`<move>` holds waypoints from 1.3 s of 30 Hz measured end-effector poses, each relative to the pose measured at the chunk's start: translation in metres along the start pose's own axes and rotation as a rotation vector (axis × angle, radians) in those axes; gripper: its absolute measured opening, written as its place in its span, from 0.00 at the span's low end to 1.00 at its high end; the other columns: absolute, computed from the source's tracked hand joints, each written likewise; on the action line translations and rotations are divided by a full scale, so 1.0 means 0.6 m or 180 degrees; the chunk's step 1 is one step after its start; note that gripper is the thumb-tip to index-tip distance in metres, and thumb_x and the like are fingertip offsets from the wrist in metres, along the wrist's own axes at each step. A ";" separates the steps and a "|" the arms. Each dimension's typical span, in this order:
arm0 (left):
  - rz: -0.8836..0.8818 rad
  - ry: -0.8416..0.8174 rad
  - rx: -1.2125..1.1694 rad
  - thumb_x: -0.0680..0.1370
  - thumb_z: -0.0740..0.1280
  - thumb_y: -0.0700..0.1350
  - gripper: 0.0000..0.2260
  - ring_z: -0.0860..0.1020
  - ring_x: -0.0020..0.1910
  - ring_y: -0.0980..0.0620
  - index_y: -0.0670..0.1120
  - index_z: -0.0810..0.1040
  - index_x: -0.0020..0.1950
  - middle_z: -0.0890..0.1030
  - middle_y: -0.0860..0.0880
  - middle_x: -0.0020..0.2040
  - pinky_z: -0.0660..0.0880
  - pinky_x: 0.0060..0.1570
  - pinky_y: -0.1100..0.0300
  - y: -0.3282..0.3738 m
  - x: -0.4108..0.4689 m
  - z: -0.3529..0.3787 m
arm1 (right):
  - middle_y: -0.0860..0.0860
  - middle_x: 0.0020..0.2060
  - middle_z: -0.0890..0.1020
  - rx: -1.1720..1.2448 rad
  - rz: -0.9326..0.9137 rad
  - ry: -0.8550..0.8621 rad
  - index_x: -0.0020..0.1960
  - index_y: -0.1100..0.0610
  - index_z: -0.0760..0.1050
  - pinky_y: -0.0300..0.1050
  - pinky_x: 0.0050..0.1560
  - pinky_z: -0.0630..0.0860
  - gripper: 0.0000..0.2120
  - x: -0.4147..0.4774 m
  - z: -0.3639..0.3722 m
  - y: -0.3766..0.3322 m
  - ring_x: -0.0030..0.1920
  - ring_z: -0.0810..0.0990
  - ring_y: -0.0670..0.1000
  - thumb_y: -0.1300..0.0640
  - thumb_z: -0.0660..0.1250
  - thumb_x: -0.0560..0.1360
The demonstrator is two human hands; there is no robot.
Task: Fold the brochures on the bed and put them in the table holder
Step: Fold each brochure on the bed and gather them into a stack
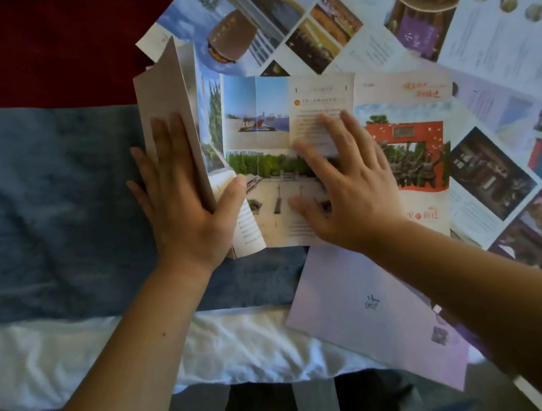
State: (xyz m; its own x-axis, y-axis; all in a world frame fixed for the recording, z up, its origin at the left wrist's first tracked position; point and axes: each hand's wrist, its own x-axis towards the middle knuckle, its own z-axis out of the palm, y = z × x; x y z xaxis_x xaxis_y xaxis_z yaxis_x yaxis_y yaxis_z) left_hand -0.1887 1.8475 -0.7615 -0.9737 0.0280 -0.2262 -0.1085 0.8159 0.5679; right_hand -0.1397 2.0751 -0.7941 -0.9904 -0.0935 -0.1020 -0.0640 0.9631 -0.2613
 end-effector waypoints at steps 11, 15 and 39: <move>0.0272 -0.0203 -0.0020 0.73 0.62 0.58 0.43 0.43 0.83 0.39 0.54 0.46 0.84 0.48 0.51 0.85 0.37 0.76 0.32 0.066 -0.007 0.048 | 0.54 0.85 0.49 -0.0133 0.0179 -0.0159 0.86 0.51 0.49 0.56 0.83 0.43 0.32 -0.032 -0.009 0.089 0.84 0.44 0.57 0.38 0.47 0.86; 0.0431 -0.0430 -0.0012 0.70 0.60 0.59 0.44 0.42 0.83 0.41 0.57 0.45 0.84 0.47 0.52 0.85 0.36 0.76 0.32 0.090 -0.015 0.069 | 0.56 0.85 0.47 -0.0349 0.0170 -0.0128 0.86 0.51 0.47 0.60 0.83 0.44 0.37 -0.040 -0.013 0.111 0.84 0.43 0.60 0.32 0.46 0.84; 0.0791 -0.0589 0.1068 0.72 0.58 0.63 0.43 0.40 0.83 0.38 0.57 0.45 0.84 0.43 0.48 0.85 0.42 0.77 0.32 0.167 -0.046 0.165 | 0.55 0.84 0.54 0.0119 0.0435 0.0359 0.84 0.59 0.53 0.55 0.83 0.46 0.28 -0.060 -0.002 0.154 0.84 0.48 0.57 0.49 0.50 0.88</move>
State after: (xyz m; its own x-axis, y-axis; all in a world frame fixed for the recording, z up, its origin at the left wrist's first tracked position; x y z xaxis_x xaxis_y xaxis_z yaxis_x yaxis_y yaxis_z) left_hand -0.1527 1.9857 -0.7767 -0.9064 0.3245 -0.2704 0.2246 0.9124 0.3421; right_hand -0.1101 2.1677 -0.8134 -0.9972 0.0685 -0.0313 0.0746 0.9547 -0.2882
